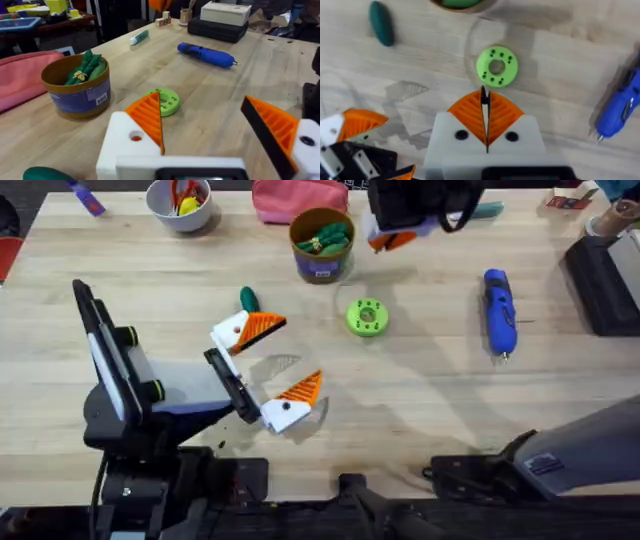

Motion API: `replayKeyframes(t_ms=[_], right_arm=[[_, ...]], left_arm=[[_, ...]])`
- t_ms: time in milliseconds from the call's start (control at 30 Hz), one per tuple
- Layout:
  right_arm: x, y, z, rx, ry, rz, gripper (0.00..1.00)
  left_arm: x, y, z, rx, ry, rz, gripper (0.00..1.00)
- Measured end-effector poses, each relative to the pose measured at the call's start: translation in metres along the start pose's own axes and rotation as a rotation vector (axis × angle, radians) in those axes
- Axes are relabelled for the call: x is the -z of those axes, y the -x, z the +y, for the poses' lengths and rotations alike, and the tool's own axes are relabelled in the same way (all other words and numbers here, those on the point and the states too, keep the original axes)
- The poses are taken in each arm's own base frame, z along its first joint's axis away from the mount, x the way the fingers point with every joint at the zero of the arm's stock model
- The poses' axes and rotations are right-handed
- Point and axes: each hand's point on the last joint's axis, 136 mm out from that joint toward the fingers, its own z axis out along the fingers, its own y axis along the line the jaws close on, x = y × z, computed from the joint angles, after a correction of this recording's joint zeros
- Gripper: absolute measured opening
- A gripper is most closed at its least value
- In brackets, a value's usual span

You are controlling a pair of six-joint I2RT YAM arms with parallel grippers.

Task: Pick up the gripper from the table and insert it into the empty holder that is missing its gripper. Then pick up a screw, insert it into the mounting hole, and use the screwdriver to tighten it. Finally, clean up the table by picking up the vegetable and placing it into the bucket.

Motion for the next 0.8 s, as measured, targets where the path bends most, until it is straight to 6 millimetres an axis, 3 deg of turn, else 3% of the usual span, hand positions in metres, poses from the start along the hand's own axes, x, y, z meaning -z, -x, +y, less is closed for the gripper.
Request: replayKeyframes(t_ms=[167, 600, 800], right_arm=[[0.021, 0.003, 0.032, 0.178, 0.055, -0.066, 0.006], [0.051, -0.013, 0.147, 0.621, 0.248, -0.255, 0.005], [0.055, -0.031, 0.169, 0.719, 0.307, -0.246, 0.005]], left_arm=[[0.0, 0.0, 0.0, 0.0, 0.0, 0.0, 0.985], [0.0, 0.0, 0.0, 0.0, 0.0, 0.0, 0.985], [0.0, 0.0, 0.0, 0.0, 0.0, 0.0, 0.985]])
